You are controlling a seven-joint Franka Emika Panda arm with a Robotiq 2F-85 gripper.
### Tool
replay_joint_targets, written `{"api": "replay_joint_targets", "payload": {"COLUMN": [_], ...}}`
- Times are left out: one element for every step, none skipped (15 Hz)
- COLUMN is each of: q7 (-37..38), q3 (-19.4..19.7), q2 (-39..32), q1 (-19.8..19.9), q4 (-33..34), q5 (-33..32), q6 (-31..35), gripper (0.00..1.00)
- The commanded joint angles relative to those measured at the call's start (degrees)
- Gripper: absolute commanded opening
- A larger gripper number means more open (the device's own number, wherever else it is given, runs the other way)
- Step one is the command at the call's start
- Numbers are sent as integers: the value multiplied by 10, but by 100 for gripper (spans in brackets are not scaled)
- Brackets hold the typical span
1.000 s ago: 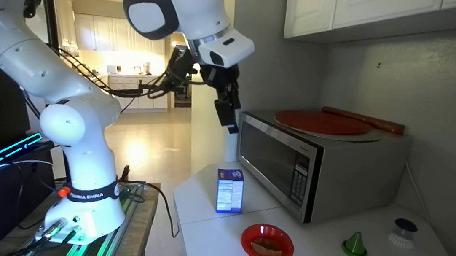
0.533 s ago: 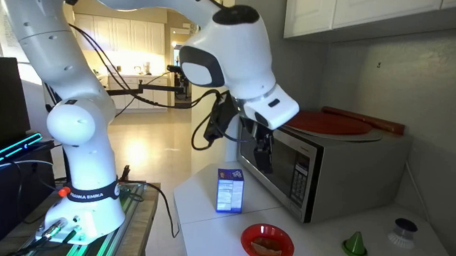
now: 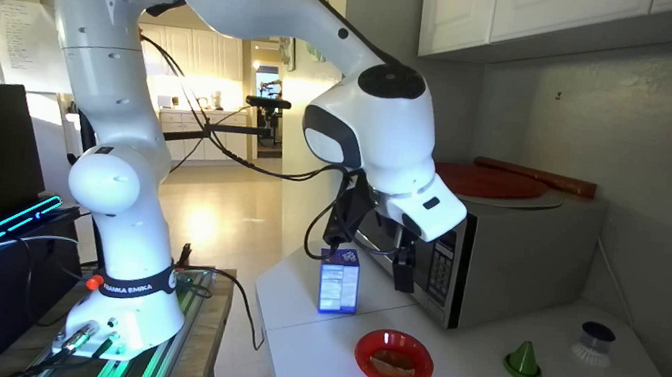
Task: Put the orange bowl on the microwave on the orange plate
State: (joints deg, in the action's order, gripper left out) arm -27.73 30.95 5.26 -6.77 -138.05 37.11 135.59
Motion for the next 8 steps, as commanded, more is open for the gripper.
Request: {"api": "replay_joint_targets", "payload": {"q7": [-6, -26, -36, -59, -73, -102, -124, -140], "q3": [-57, -58, -67, -70, -75, -78, -83, -88], "q2": [-11, -25, -36, -54, -67, -87, -105, -126], "q1": [64, 74, 93, 110, 126, 144, 161, 178], "q4": [10, 21, 32, 47, 61, 77, 91, 107], "q5": [9, 22, 31, 54, 72, 94, 103, 109], "q6": [-22, -46, -78, -102, -137, -161, -176, -190], "gripper": [100, 100, 100, 100, 100, 100, 100, 100]}}
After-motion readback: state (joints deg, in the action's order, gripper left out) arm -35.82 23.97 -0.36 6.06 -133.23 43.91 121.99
